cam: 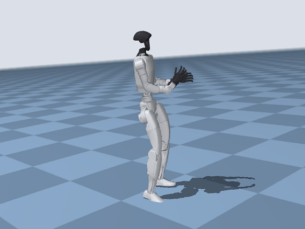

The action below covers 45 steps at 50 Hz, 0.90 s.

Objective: Dance

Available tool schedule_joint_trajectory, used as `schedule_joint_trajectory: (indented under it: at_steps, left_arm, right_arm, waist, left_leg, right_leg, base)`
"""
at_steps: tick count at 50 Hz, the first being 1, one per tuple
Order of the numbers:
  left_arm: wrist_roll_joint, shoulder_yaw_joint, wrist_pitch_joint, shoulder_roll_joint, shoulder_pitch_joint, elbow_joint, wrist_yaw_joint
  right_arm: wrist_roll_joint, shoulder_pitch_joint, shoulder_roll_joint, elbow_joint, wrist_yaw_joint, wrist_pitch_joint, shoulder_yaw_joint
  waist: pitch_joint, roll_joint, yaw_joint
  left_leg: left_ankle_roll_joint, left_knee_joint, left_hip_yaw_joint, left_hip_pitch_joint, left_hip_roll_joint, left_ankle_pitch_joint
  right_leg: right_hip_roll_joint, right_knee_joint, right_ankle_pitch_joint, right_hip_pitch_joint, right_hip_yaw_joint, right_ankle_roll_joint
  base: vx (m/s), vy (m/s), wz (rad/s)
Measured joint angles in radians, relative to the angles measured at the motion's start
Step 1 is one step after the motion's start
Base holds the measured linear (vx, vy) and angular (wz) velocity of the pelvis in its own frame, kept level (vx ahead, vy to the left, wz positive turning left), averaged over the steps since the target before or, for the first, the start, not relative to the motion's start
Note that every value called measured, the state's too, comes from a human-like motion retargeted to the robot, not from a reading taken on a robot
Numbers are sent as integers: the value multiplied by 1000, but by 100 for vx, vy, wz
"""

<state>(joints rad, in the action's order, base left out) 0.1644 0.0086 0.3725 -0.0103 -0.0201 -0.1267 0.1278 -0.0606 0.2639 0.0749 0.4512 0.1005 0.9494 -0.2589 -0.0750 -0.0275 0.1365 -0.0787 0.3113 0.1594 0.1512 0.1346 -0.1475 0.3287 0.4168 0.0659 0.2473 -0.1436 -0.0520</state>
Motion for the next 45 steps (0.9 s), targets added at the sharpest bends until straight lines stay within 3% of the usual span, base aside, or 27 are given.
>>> schedule_joint_trajectory:
  at_steps: [2,5,8,10,13,18,25,30,32,35,38,41,43,45]
  left_arm:
    - [38,68,-79,-2,-35,95,23]
    - [127,174,-179,-10,-76,241,108]
    - [216,288,-217,-50,-81,371,221]
    - [252,354,-223,-85,-57,451,310]
    - [257,454,-213,-135,35,554,410]
    - [232,641,-188,-176,252,633,551]
    - [338,772,-138,-154,482,561,737]
    - [352,697,-116,-206,608,504,702]
    - [312,602,-89,-213,635,481,667]
    - [238,428,-45,-222,668,436,558]
    - [203,254,-46,-202,677,366,409]
    - [218,106,-47,-129,635,267,306]
    - [234,13,-47,-62,572,185,306]
    - [206,-66,3,-109,507,147,326]
  right_arm:
    - [126,74,17,-44,-64,-49,-19]
    - [331,158,54,-102,-250,-160,26]
    - [438,203,19,-182,-397,-207,147]
    - [494,218,-23,-226,-486,-231,250]
    - [541,212,-85,-259,-565,-272,395]
    - [553,126,-155,-267,-617,-307,540]
    - [480,-42,-228,-207,-704,-298,584]
    - [464,-210,-298,-144,-661,-312,615]
    - [439,-274,-317,-106,-577,-313,624]
    - [380,-360,-323,-40,-423,-292,600]
    - [300,-426,-321,8,-284,-185,500]
    - [240,-436,-281,26,-196,-14,336]
    - [215,-403,-244,26,-169,81,203]
    - [220,-340,-203,22,-139,142,70]
  waist:
    - [23,1,18]
    - [40,-12,24]
    - [45,-21,30]
    - [38,-28,32]
    - [20,-27,36]
    - [12,33,24]
    - [35,63,-79]
    - [12,74,-77]
    - [-4,85,-68]
    - [-18,93,-16]
    - [-24,86,39]
    - [-14,61,63]
    - [-5,48,67]
    - [-7,14,59]
  left_leg:
    - [4,-38,51,3,-13,13]
    - [4,-70,74,0,-43,47]
    - [10,-88,85,-4,-75,80]
    - [13,-103,74,-18,-93,101]
    - [24,-137,76,-50,-119,129]
    - [45,-152,85,-41,-138,153]
    - [88,-80,-31,122,-198,200]
    - [160,29,-170,186,-162,163]
    - [136,118,-280,187,-54,142]
    - [75,194,-274,156,45,162]
    - [1,160,-269,97,101,159]
    - [-41,52,-241,25,83,140]
    - [-48,4,-229,-8,79,150]
    - [-35,-35,-182,-43,49,164]
  right_leg:
    - [-35,91,-32,11,31,-44]
    - [-53,211,-80,-28,-6,-52]
    - [-82,267,-95,-115,-8,-75]
    - [-100,286,-113,-191,-22,-82]
    - [-135,215,-134,-316,-74,-42]
    - [-211,-154,-213,-471,-175,-18]
    - [-255,-252,-190,-378,-139,-45]
    - [-270,-261,-179,-341,-152,-24]
    - [-242,-240,-176,-319,-162,-27]
    - [-202,-199,-183,-286,-146,-27]
    - [-182,-115,-210,-244,-84,-12]
    - [-194,0,-248,-199,2,8]
    - [-206,85,-251,-166,46,44]
    - [-212,202,-211,-116,60,97]
  base:
    - [4,22,-163]
    - [5,17,-79]
    - [0,9,-10]
    - [-4,7,21]
    - [-2,0,5]
    - [-9,-8,-30]
    - [-36,-3,21]
    - [-32,6,32]
    - [-28,18,43]
    - [-23,29,-25]
    - [-5,29,-73]
    - [2,31,-83]
    - [-3,32,-86]
    - [-4,25,-95]
